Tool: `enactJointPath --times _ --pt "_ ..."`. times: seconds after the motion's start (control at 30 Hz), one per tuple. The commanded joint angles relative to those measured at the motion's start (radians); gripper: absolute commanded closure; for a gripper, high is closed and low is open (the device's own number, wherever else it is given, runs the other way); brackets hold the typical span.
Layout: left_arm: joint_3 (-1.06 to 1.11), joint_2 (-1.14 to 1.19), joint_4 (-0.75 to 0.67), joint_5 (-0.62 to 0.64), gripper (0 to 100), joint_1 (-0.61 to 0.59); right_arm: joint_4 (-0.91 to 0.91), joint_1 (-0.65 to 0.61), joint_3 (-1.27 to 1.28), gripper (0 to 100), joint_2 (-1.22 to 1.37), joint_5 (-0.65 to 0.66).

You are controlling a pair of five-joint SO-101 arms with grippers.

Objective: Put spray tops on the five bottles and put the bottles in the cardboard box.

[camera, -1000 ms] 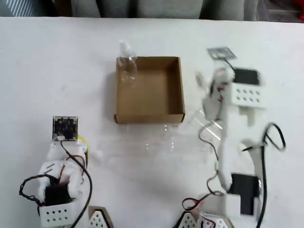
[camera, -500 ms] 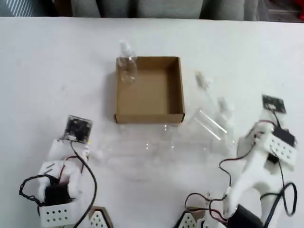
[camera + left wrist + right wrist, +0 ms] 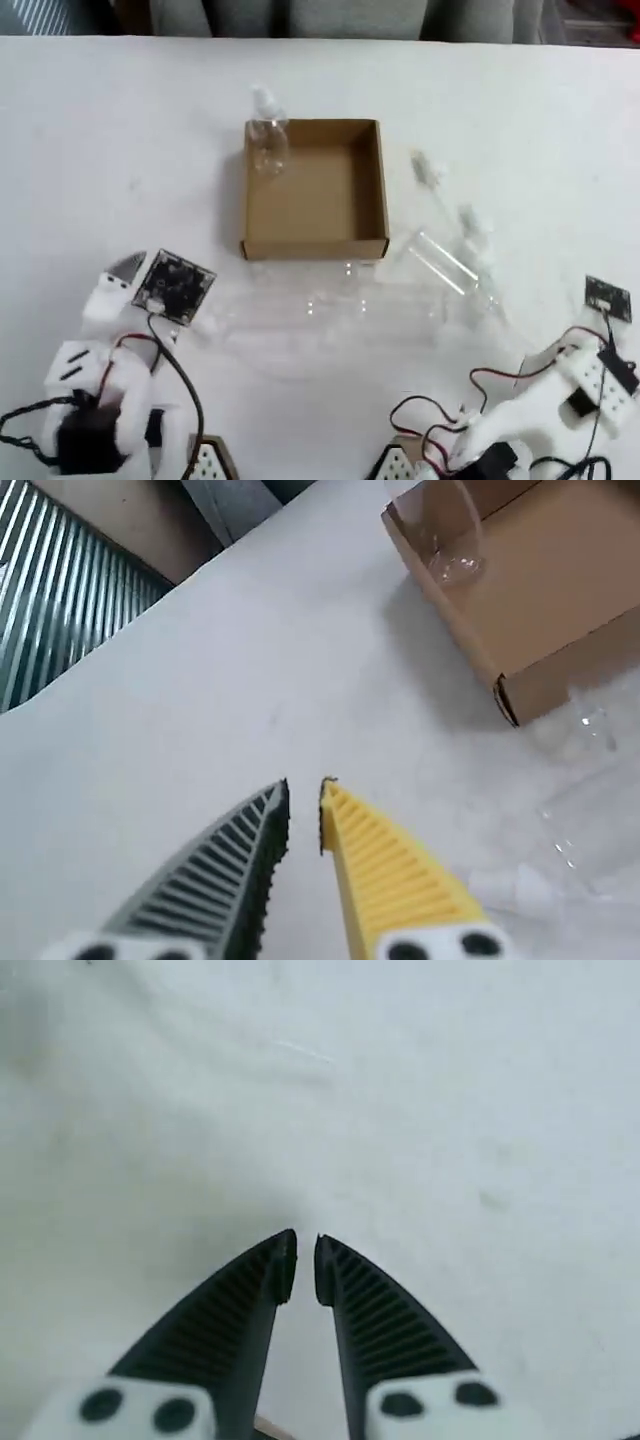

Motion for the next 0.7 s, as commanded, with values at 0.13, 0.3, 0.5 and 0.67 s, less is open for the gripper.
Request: enactJointPath --times 0.13,0.3,0.5,0.67 --pt "-0.37 0.455 0.1 -0.015 92 0.163 -0.088 0.124 0.133 98.1 -0.154 0.011" --pt "-0.491 0.69 0.224 -0.201 92 0.34 -0.085 0.199 0.216 98.2 -0.285 0.015" --pt "-0.514 0.819 0.301 -0.4 92 0.522 -0.068 0.22 0.31 98.2 -0.487 0.015" --pt "-0.523 0.954 0.245 -0.405 83 0.613 0.007 0.209 0.374 98.2 -0.691 0.017"
